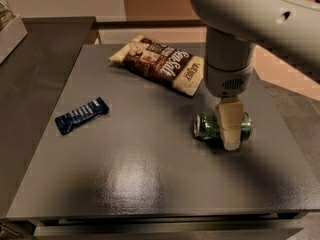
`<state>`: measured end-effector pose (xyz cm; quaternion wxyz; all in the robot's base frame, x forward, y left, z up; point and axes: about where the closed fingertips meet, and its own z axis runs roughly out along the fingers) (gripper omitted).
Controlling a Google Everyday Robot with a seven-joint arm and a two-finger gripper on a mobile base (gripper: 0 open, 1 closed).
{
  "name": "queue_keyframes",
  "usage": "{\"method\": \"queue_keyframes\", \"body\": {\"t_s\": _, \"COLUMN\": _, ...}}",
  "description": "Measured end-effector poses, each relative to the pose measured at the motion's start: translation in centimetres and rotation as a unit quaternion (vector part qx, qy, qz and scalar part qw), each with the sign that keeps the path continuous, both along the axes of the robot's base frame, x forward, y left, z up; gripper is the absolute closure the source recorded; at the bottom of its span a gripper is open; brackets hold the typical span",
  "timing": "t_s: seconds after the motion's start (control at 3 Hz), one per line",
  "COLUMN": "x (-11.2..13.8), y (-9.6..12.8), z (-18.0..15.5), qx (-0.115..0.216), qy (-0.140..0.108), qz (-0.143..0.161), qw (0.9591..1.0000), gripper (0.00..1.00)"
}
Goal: Knock green can over
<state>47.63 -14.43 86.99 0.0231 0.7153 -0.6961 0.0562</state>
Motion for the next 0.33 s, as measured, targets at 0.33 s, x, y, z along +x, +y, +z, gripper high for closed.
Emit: {"method": "queue_keyframes", "body": {"t_s": 0.33, "x": 0.0, "y": 0.0, "z": 0.0, "qx": 0.0, "qy": 0.0, "qz": 0.0, "qw": 1.0, "gripper": 0.0}}
